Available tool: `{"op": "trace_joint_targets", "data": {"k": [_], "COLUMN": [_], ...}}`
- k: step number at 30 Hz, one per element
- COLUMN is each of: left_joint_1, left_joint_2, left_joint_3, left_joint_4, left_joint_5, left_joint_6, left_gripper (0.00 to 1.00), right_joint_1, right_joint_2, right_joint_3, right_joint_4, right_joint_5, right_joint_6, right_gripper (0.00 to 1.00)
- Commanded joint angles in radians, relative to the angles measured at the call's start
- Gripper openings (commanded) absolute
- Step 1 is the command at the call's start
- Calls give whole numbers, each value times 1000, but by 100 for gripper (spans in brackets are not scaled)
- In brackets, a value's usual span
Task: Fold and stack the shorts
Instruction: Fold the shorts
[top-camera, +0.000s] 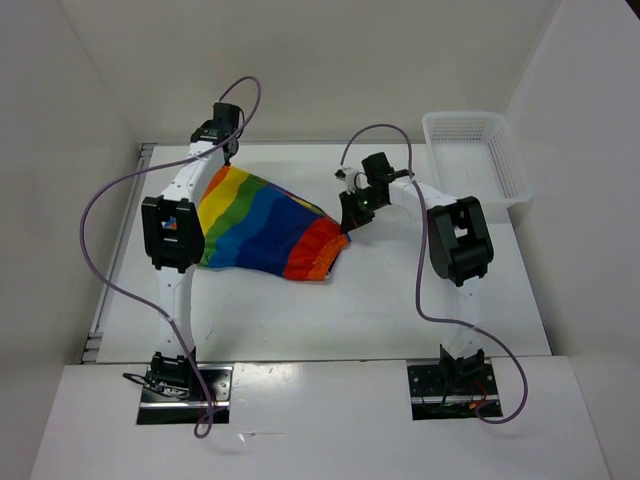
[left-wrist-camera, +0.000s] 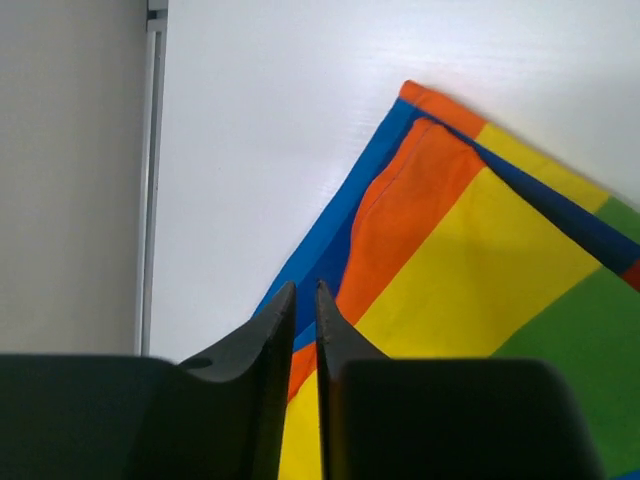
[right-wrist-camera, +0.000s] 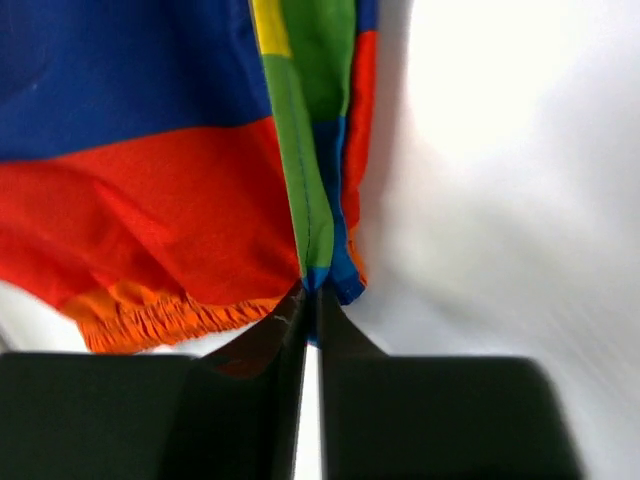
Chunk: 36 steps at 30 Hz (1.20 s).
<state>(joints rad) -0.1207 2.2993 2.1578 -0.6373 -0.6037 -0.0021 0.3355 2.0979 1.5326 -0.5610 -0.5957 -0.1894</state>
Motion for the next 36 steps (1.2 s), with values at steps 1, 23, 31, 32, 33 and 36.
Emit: {"op": "trace_joint_targets", "data": {"k": [1, 23, 31, 32, 33, 36], "left_joint_1": [9, 355, 345, 331, 331, 316], "left_joint_2": [15, -345, -302, -302, -302, -314], "left_joint_3": [99, -674, -754, -782, -794, -828], "left_joint_4": [-35, -26, 14, 14, 24, 24], "left_joint_5": [8, 427, 364, 364, 355, 367], "left_joint_6": [2, 2, 2, 2, 2, 2], "left_gripper": [22, 58, 58, 56, 50, 41], "right_joint_1": [-18, -66, -1, 8, 17, 29], "right_joint_2": [25, -242, -110, -96, -84, -52], "right_joint_3": [104, -308, -212, -180, -169, -157], "right_joint_4": [56, 33, 90, 90, 111, 142], "right_joint_5": [98, -198, -144, -144, -144, -124], "right_joint_6": [53, 306, 355, 355, 399, 453], "right_gripper": [12, 82, 86, 86, 86, 86]}}
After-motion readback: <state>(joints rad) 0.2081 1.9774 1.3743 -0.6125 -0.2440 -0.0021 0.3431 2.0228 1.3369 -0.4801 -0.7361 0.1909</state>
